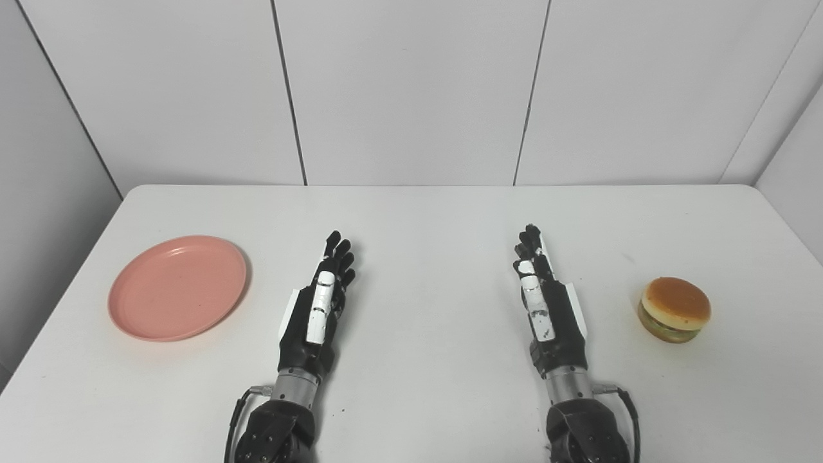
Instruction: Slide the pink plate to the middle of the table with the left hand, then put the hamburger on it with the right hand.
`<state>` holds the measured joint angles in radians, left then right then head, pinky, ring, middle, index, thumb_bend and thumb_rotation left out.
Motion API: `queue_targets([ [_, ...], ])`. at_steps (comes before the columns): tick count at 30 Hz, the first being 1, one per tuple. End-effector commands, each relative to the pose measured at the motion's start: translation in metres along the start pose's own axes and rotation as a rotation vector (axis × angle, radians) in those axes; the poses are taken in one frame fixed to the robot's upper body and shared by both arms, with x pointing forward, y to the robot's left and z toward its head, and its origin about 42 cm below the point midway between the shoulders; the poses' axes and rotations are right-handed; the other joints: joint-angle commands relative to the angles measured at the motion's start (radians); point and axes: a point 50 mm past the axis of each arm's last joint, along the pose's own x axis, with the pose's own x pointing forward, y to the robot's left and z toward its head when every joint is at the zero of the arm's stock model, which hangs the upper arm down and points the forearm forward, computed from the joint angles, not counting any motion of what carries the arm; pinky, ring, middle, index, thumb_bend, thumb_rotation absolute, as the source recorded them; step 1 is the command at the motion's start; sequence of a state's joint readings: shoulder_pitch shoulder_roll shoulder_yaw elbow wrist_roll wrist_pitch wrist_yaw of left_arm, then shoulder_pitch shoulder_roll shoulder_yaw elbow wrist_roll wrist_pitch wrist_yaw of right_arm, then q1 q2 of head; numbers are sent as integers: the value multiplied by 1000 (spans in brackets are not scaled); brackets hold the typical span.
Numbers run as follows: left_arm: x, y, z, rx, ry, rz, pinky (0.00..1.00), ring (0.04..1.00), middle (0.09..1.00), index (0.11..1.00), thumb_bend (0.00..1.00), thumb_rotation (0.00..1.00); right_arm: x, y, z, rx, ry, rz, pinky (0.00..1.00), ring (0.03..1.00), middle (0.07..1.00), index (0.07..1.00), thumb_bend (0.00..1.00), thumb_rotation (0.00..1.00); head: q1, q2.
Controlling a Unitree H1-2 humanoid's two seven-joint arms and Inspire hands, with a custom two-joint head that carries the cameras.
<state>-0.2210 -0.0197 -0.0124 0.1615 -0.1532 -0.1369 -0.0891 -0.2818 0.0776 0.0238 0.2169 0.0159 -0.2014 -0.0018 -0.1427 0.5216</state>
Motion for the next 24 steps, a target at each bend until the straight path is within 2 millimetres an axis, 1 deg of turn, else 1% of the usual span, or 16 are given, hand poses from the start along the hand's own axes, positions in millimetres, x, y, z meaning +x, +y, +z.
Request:
queue_targets([
  [1,-29,19,-32,15,112,47,1000,1000,1000,1000,574,1000,-18,1,-18,14,52,-11,1000,1000,1000,991,632,904,26,-1],
  [3,-29,18,-33,15,112,49,1000,1000,1000,1000,575,1000,-18,0,-18,13,51,-11,1000,1000,1000,990,628,903,26,-1],
  [4,-29,17,-33,22,113,49,1000,1000,1000,1000,575,1000,-18,-2,-18,15,50,-11,1000,1000,1000,990,627,903,64,-2],
  [8,-30,9,-33,33,113,41,1000,1000,1000,1000,566,1000,-21,-11,-18,15,55,-2,1000,998,1000,992,600,913,132,-11],
  [9,-29,6,-35,38,109,42,1000,1000,1000,1000,558,1000,-22,-14,-18,10,56,4,1000,999,1000,996,600,921,181,-16],
  [10,-29,4,-36,45,105,43,1000,1000,1000,1000,555,1000,-22,-18,-18,10,57,16,1000,1000,1000,998,602,930,181,-16],
  [11,-28,0,-38,50,104,42,1000,1000,1000,1000,557,1000,-23,-23,-19,13,58,23,1000,1000,1000,1000,611,927,245,-24],
  [12,-28,-3,-38,56,107,41,1000,1000,1000,1000,563,1000,-23,-26,-18,21,57,28,1000,1000,1000,1000,612,919,245,-24],
  [13,-27,-7,-39,60,112,45,1000,1000,1000,1000,573,1000,-24,-29,-18,27,57,32,1000,1000,1000,1000,606,907,296,-32],
  [15,-26,-16,-40,59,125,66,1000,1000,1000,1000,575,1000,-25,-37,-17,42,57,37,1000,1000,1000,1000,600,908,339,-37],
  [17,-25,-24,-41,73,125,93,1000,1000,1000,1000,546,1000,-26,-44,-17,49,53,39,1000,1000,1000,1000,566,908,373,-42],
  [18,-24,-28,-42,83,124,106,1000,1000,1000,1000,536,1000,-26,-47,-17,45,52,39,1000,1000,1000,1000,569,916,392,-44],
  [21,-22,-34,-45,110,125,135,1000,1000,995,992,554,1000,-27,-54,-18,31,51,36,1000,1000,1000,1000,579,940,385,-41],
  [22,-22,-35,-46,118,126,146,1000,999,992,988,558,1000,-27,-55,-19,34,50,35,1000,1000,1000,1000,575,943,360,-39],
  [24,-22,-36,-46,132,127,153,1000,995,986,981,554,1000,-27,-55,-20,37,53,36,1000,1000,1000,1000,560,942,353,-41],
])
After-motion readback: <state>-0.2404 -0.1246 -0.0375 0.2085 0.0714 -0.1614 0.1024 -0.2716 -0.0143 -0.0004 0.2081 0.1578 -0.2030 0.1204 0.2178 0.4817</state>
